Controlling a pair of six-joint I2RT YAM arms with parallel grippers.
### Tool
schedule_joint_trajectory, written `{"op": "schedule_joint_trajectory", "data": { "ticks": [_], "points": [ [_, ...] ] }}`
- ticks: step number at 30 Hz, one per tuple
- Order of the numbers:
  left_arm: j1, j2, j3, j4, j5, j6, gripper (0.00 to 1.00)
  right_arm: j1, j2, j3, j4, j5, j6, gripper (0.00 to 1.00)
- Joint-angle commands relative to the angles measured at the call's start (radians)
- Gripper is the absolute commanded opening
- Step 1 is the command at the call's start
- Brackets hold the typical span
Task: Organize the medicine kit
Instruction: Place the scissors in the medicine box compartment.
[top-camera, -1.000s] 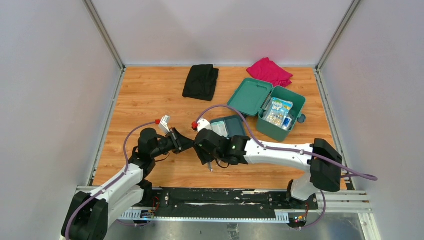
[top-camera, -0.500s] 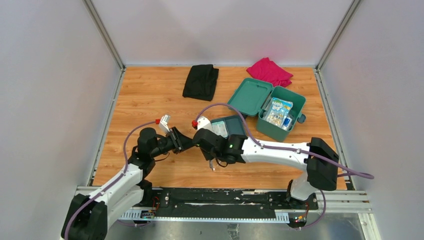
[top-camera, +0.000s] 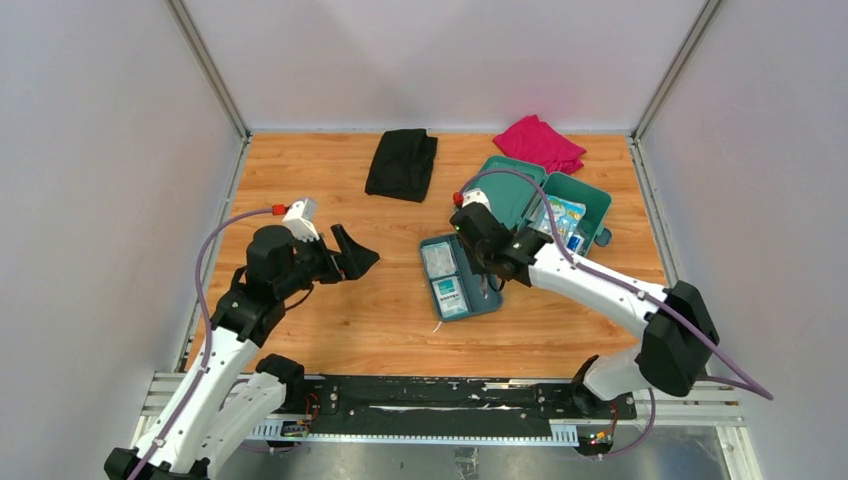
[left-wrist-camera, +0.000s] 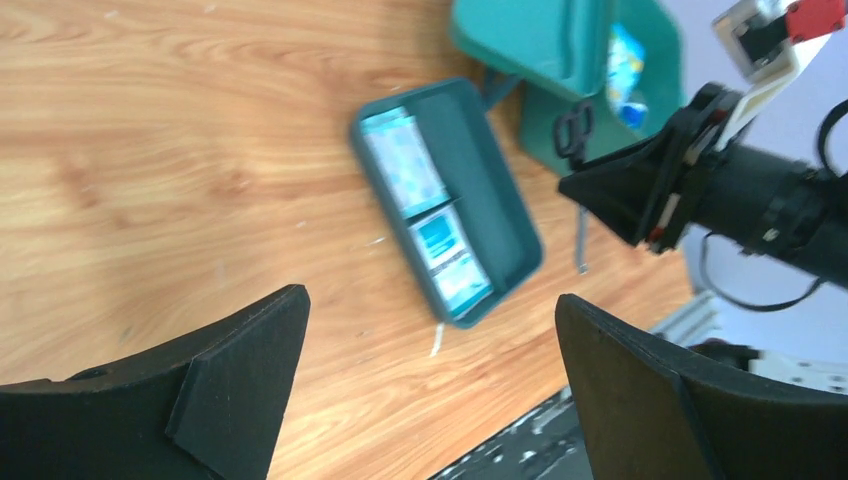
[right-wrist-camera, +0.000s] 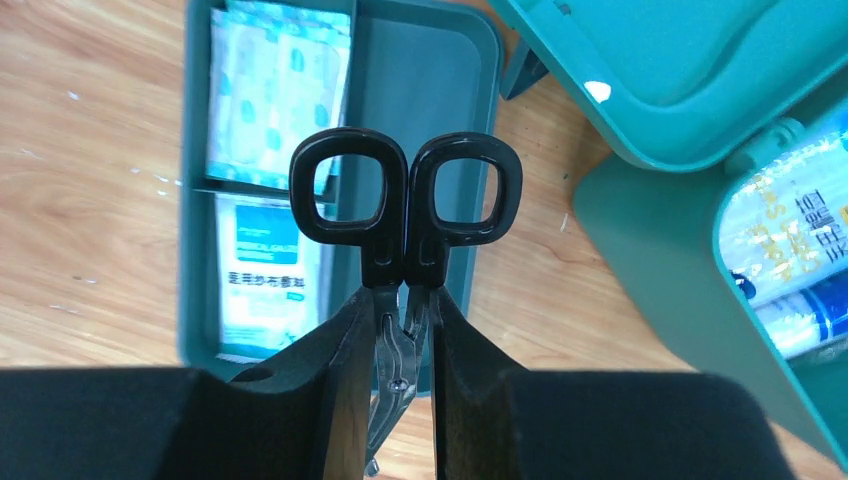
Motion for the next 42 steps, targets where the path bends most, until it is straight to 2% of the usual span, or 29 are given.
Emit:
{"op": "schedule_joint_trajectory", "data": {
  "ticks": [1, 6, 12, 15, 17, 20, 23, 26, 29, 33, 37, 42],
  "points": [
    [-0.003, -0.007, 0.066, -0.249, -0.154, 0.136, 1.00, -0.063, 0.080, 0.001, -0.045, -0.133, -0.161, 0.00],
    [-0.003, 0.001, 0.138, -0.354, -0.271, 0.219, 1.00, -0.108, 0.191, 0.040, -0.055, -0.180, -0.184, 0.00],
    [-0.003, -0.016, 0.136, -0.351, -0.253, 0.225, 1.00, -0.132, 0.304, 0.073, -0.052, -0.177, -0.128, 0.00],
    [-0.003, -0.025, 0.126, -0.335, -0.247, 0.221, 1.00, -0.144, 0.364, 0.118, -0.056, -0.171, -0.111, 0.05],
    [-0.003, -0.027, 0.125, -0.335, -0.246, 0.220, 1.00, -0.148, 0.389, 0.132, -0.061, -0.176, -0.091, 0.12],
    [-0.003, -0.033, 0.128, -0.333, -0.232, 0.227, 1.00, -0.149, 0.383, 0.136, -0.079, -0.165, -0.063, 0.41],
    [-0.003, -0.042, 0.128, -0.330, -0.230, 0.231, 1.00, -0.148, 0.333, 0.132, -0.105, -0.137, -0.044, 0.49],
    [-0.003, -0.036, 0.138, -0.332, -0.220, 0.233, 1.00, -0.148, 0.272, 0.139, -0.148, -0.130, -0.030, 0.49],
    [-0.003, -0.017, 0.197, -0.357, -0.188, 0.256, 1.00, -0.145, 0.201, 0.127, -0.148, -0.189, -0.019, 0.42],
    [-0.003, -0.020, 0.245, -0.361, -0.242, 0.291, 1.00, -0.119, 0.162, 0.103, -0.126, -0.265, 0.004, 0.40],
    [-0.003, -0.028, 0.222, -0.361, -0.307, 0.319, 1.00, -0.087, 0.157, 0.064, -0.090, -0.236, 0.032, 0.39],
    [-0.003, -0.043, 0.198, -0.352, -0.321, 0.331, 1.00, -0.067, 0.150, 0.010, -0.014, -0.220, 0.054, 0.39]
  ]
}}
